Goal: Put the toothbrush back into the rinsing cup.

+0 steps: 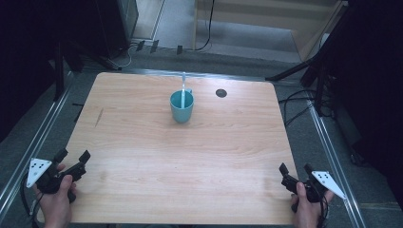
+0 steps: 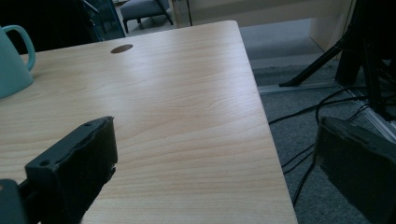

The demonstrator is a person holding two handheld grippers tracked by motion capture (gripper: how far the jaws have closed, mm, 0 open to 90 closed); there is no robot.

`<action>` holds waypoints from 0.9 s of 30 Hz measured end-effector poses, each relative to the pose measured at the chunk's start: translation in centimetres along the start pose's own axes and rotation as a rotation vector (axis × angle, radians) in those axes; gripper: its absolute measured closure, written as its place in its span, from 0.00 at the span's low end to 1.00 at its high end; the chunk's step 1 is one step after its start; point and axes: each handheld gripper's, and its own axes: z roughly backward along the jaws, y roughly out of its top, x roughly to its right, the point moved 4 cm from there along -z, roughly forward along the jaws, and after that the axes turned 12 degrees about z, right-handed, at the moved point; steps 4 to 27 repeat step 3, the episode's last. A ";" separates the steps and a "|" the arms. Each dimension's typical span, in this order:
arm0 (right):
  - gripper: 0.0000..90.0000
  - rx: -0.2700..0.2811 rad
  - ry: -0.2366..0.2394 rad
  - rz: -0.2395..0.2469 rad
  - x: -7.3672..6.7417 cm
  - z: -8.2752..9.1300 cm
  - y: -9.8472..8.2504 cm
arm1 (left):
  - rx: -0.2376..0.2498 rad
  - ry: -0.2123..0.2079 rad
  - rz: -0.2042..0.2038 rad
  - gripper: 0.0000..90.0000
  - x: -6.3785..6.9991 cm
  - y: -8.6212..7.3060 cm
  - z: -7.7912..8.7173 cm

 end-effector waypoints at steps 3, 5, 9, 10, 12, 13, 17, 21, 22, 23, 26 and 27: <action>0.00 0.002 -0.004 -0.002 0.0 0.1 0.0 | 0.002 0.002 -0.001 0.17 0.0 0.0 0.0; 0.00 0.002 -0.004 -0.002 0.0 0.1 0.0 | 0.002 0.002 -0.001 0.17 0.0 0.0 0.0; 0.00 0.002 -0.004 -0.002 0.0 0.1 0.0 | 0.002 0.002 -0.001 0.17 0.0 0.0 0.0; 0.00 0.002 -0.004 -0.002 0.0 0.1 0.0 | 0.002 0.002 -0.001 0.17 0.0 0.0 0.0; 0.00 0.002 -0.004 -0.002 0.0 0.1 0.0 | 0.002 0.002 -0.001 0.17 0.0 0.0 0.0; 0.00 0.002 -0.004 -0.002 0.0 0.1 0.0 | 0.002 0.002 -0.001 0.17 0.0 0.0 0.0; 0.00 0.002 -0.004 -0.002 0.0 0.1 0.0 | 0.002 0.002 -0.001 0.17 0.0 0.0 0.0; 0.00 0.002 -0.004 -0.002 0.0 0.1 0.0 | 0.002 0.002 -0.001 0.17 0.0 0.0 0.0; 0.00 0.002 -0.004 -0.002 0.0 0.1 0.0 | 0.002 0.002 -0.001 0.17 0.0 0.0 0.0; 0.00 0.002 -0.004 -0.002 0.0 0.1 0.0 | 0.002 0.002 -0.001 0.17 0.0 0.0 0.0; 0.00 0.002 -0.004 -0.002 0.0 0.1 0.0 | 0.002 0.002 -0.001 0.17 0.0 0.0 0.0; 0.00 0.002 -0.004 -0.002 0.0 0.1 0.0 | 0.002 0.002 -0.001 0.17 0.0 0.0 0.0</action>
